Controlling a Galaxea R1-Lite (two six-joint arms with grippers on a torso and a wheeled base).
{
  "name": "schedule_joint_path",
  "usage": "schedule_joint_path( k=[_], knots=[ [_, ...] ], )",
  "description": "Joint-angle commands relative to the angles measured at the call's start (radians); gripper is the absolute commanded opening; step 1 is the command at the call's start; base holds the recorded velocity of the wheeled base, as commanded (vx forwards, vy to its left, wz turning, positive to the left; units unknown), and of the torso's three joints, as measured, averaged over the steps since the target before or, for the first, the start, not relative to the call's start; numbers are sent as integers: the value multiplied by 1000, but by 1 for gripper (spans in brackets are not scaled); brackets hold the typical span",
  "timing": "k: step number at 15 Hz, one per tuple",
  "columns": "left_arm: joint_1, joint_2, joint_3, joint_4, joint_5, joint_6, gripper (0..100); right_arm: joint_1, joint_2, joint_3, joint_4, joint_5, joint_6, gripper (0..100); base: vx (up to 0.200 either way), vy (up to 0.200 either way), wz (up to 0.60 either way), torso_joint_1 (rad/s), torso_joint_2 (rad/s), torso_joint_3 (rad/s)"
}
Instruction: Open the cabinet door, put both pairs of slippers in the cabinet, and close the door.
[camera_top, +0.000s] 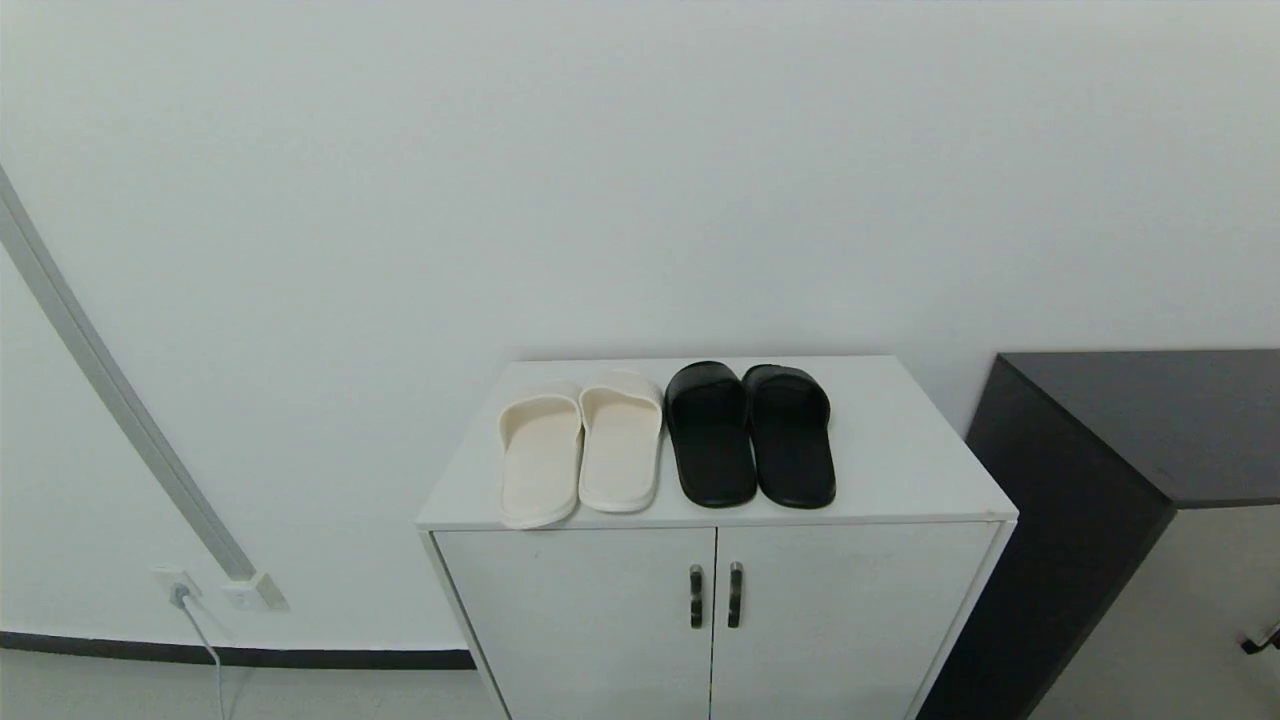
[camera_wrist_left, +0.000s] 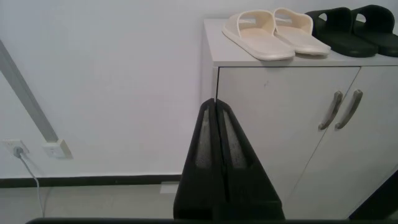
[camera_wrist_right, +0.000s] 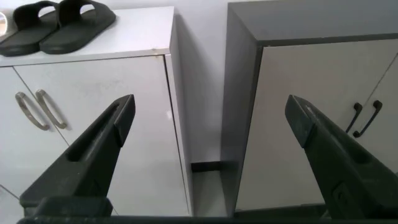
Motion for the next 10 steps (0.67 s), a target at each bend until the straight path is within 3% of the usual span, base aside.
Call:
schedule_joint_path(
  k=[1, 4, 6, 7, 10],
  knots=[
    [1, 1, 0, 0, 0, -1, 0, 1, 1, -2, 1, 0, -6, 100, 0, 0, 0, 0, 0, 0],
    [1, 1, 0, 0, 2, -4, 0, 1, 1, -4, -13, 3, -7, 100, 0, 0, 0, 0, 0, 0],
    [1, 1, 0, 0, -1, 1, 0, 22, 89, -183, -2, 6, 56, 100, 0, 0, 0, 0, 0, 0],
    [1, 1, 0, 0, -1, 2, 0, 37, 162, -200, 36, 26, 53, 100, 0, 0, 0, 0, 0, 0],
    [1, 1, 0, 0, -3, 2, 0, 42, 336, -153, 41, 139, -18, 100, 0, 0, 0, 0, 0, 0]
  ],
)
